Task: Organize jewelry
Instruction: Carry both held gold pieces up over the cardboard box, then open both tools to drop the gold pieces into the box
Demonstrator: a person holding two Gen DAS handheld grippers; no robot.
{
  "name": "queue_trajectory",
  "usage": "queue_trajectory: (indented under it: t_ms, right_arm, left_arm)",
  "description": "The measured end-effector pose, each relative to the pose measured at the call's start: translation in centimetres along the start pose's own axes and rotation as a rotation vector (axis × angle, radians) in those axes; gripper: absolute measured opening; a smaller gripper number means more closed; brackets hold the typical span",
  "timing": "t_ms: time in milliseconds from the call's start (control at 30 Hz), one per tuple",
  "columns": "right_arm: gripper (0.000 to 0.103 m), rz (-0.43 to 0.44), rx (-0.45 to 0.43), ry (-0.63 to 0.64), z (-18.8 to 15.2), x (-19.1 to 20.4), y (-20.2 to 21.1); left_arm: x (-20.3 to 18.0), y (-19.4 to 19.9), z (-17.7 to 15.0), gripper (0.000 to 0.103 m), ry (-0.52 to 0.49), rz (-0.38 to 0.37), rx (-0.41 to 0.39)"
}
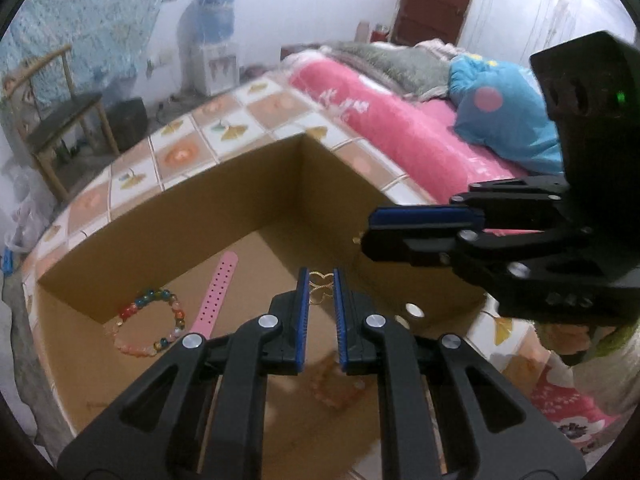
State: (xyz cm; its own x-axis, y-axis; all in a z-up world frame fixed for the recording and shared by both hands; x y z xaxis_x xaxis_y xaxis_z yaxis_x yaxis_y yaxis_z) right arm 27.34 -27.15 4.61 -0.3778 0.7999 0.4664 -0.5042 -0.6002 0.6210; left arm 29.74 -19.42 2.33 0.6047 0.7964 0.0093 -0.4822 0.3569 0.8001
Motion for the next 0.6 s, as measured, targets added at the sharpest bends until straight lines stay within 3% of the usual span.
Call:
queue_trajectory:
  t_ms: [167, 267, 433, 600]
  right_arm:
    - [0.013, -0.006, 0.054, -0.042, 0.3, -1.5, -1.7]
    - [0.013, -0.010, 0.064, -0.071, 0.7, -2.4, -2.2]
    - [0.014, -0.018, 0.057, -0.105, 1.1, -3.6, -2.2]
    - [0.015, -0.034, 0.020, -0.093, 1.5, -3.3, -0.4]
  left_arm:
    - [1.1, -3.0, -0.2, 0.011, 0.028, -0.012, 0.092]
    - [1.3, -3.9, -0.2, 0.011, 0.038, -0.010, 0.108]
    - [1.8, -4.5, 0.0, 0.021, 0.051, 0.012, 0.118]
    - [2.6, -3.6, 0.1, 0.022, 0.064, 0.040, 0.094]
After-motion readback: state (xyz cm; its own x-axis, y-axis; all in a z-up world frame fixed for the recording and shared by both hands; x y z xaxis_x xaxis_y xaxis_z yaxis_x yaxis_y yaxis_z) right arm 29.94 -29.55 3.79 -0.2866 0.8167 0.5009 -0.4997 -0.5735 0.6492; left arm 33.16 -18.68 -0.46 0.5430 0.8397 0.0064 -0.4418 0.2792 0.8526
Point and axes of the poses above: each gripper's, at about its wrist camera, not at the fingertips, and y roughly against the way its jaws point, x to its left, z to its top, the point moved 6 cm from there along -y, roughly the way its jaws point, and after that the axes turned 11 degrees about z, right-handed, at the moved point
